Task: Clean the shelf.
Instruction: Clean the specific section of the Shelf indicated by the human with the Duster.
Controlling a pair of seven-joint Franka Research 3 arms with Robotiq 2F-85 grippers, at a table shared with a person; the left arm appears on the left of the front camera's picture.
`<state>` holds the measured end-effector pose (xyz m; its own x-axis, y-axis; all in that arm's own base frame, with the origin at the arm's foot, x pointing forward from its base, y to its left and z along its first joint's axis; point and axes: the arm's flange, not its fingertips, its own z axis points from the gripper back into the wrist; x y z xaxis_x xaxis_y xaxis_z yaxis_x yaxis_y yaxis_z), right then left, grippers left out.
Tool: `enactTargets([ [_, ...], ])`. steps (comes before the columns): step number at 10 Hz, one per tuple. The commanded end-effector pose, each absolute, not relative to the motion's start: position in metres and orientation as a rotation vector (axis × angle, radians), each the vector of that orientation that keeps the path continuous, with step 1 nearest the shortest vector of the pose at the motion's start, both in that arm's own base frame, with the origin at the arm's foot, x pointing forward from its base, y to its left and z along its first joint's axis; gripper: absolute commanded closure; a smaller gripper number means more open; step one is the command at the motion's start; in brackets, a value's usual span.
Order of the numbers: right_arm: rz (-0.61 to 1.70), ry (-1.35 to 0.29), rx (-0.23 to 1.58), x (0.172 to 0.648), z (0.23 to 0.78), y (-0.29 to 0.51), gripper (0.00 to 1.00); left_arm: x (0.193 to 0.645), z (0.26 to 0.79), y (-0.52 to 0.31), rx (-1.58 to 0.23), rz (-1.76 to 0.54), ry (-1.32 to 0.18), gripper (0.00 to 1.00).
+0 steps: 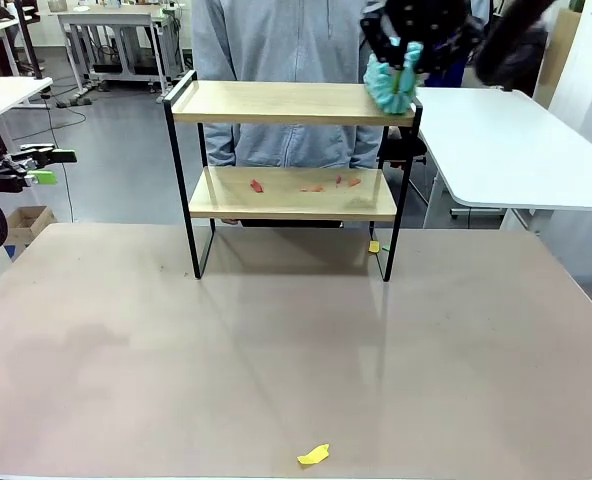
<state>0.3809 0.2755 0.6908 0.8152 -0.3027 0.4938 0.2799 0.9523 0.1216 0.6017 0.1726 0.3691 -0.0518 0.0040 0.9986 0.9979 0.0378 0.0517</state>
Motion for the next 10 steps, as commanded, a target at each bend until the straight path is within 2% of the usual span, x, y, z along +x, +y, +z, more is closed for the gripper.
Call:
enactTargets([
  [1,-0.329,-0.535,0.039,0.368,0.692,0.248,0.87,0.601,0.371,0.172,-1.154,-1.233,-1.269,0.0],
  [4,-0.229,-0.656,0.17,0.343,0.713,0.273,0.87,0.601,0.371,0.172,-1.154,-1.233,-1.269,0.0],
  [5,-0.312,-0.576,0.059,0.362,0.706,0.26,0.87,0.601,0.371,0.172,-1.154,-1.233,-1.269,0.0],
  [8,-0.295,-0.601,0.078,0.354,0.711,0.27,0.87,0.601,0.371,0.172,-1.154,-1.233,-1.269,0.0],
  [10,-0.14,-0.609,0.252,0.335,0.731,0.25,0.87,0.601,0.371,0.172,-1.154,-1.233,-1.269,0.0],
])
